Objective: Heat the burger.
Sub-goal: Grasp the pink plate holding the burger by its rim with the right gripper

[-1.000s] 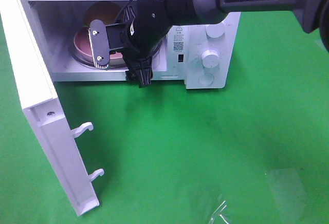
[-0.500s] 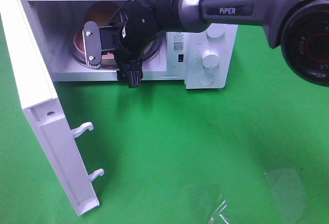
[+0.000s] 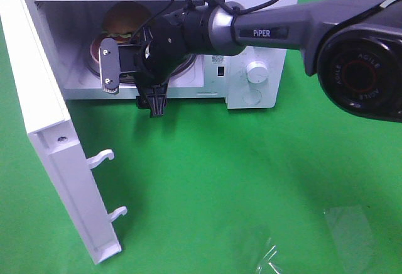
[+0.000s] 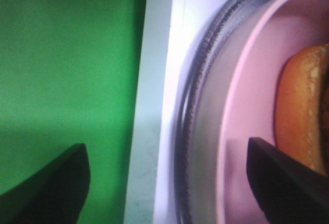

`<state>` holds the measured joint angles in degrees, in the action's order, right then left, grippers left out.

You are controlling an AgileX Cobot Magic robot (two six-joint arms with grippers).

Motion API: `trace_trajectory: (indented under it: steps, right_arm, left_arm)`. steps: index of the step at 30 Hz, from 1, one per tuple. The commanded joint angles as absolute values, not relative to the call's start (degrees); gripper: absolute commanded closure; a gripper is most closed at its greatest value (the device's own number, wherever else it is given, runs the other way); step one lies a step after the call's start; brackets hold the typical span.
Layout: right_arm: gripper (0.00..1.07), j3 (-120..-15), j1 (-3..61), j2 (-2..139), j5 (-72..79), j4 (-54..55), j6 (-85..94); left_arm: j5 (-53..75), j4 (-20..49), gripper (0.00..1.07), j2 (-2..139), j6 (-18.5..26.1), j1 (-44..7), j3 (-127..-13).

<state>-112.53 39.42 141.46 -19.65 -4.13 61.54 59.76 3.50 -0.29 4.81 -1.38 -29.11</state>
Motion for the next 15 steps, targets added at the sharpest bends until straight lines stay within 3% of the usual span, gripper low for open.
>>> trace_trajectory:
  steps: [1, 4, 8, 9, 10, 11, 12, 14, 15]
  right_arm:
    - [0.3, -112.9, 39.4, 142.1, -19.2, -2.4, 63.7]
    - [0.32, -112.9, 39.4, 142.1, -19.3, -2.3, 63.8]
    - [0.5, -112.9, 39.4, 142.1, -19.3, -2.2, 63.8]
    - [0.5, -112.9, 39.4, 142.1, -19.3, -2.2, 63.8]
    - [0.6, -112.9, 39.4, 142.1, -19.3, -2.2, 63.8]
    - [0.6, -112.9, 39.4, 142.1, -19.3, -2.2, 63.8]
    - [0.71, -112.9, 39.4, 142.1, -19.3, -2.2, 63.8]
    - [0.76, -112.9, 39.4, 142.1, -19.4, -1.9, 63.8]
    - [0.87, -112.9, 39.4, 142.1, -19.5, -1.4, 63.8]
  left_arm:
    - [59.7, 3.6, 0.07, -1.4, 4.8, -1.3, -28.9]
    - [59.7, 3.6, 0.07, -1.4, 4.8, -1.3, -28.9]
    - [59.7, 3.6, 0.07, -1.4, 4.8, -1.3, -28.9]
    - [59.7, 3.6, 0.07, -1.4, 4.8, -1.3, -28.9]
    - [59.7, 3.6, 0.07, -1.4, 4.8, -1.3, -28.9]
    - [59.7, 3.6, 0.07, -1.4, 4.8, -1.3, -28.9]
    - [59.7, 3.6, 0.07, -1.4, 4.8, -1.3, -28.9]
    - [59.7, 3.6, 0.07, -1.4, 4.8, -1.3, -28.9]
    - [59.7, 3.6, 0.07, -1.4, 4.8, -1.3, -28.9]
